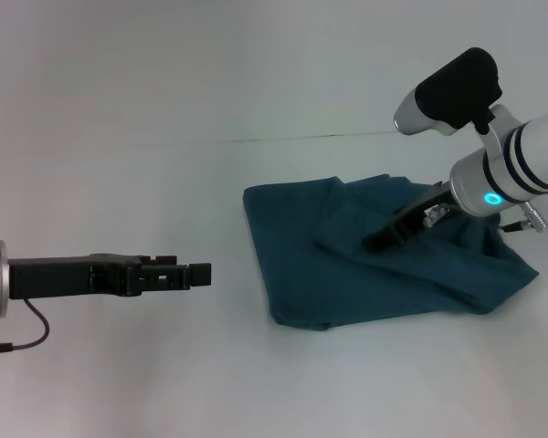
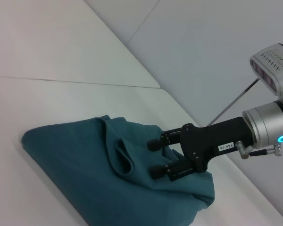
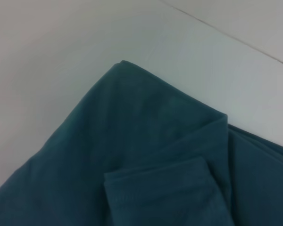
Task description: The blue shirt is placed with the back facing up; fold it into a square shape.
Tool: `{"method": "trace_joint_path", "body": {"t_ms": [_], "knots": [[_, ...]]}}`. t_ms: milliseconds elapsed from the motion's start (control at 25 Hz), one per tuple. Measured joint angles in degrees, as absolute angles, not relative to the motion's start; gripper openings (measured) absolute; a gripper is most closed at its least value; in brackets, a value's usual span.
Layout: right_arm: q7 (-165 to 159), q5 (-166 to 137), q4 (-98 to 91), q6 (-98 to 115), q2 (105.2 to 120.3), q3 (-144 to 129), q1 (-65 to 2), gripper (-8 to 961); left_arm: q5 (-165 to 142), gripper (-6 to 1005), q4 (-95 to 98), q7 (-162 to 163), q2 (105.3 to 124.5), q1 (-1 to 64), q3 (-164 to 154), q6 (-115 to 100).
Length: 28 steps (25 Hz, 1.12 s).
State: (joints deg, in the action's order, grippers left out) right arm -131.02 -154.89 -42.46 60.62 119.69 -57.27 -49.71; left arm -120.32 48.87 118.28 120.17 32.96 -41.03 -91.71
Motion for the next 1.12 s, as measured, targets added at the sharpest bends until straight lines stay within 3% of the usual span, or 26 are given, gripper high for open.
{"method": "trace_joint_path", "body": {"t_ms": [240, 440, 1000, 1120], "knots": [[-130.07, -153.89, -42.29, 60.99, 119.72, -57.42, -49.59, 758, -120.32, 925, 48.86, 118.40, 120.15, 32.95, -41.05, -91.77], [-129.43, -153.12, -42.52, 61.15, 119.72, -57.70, -49.51, 503, -120.32, 925, 48.87, 118.77, 120.15, 32.81, -41.04, -91.84], [-130.14, -148.33, -49.23, 61.48, 119.86, -57.33, -44.68, 56, -120.32, 924, 48.87, 118.92, 120.14, 32.93, -41.04, -91.65], [-130.95, -146.72, -51.05, 61.21, 119.86, -57.13, -43.07, 34, -120.32, 924, 48.87, 118.91, 120.14, 33.06, -41.04, -91.65]]}}
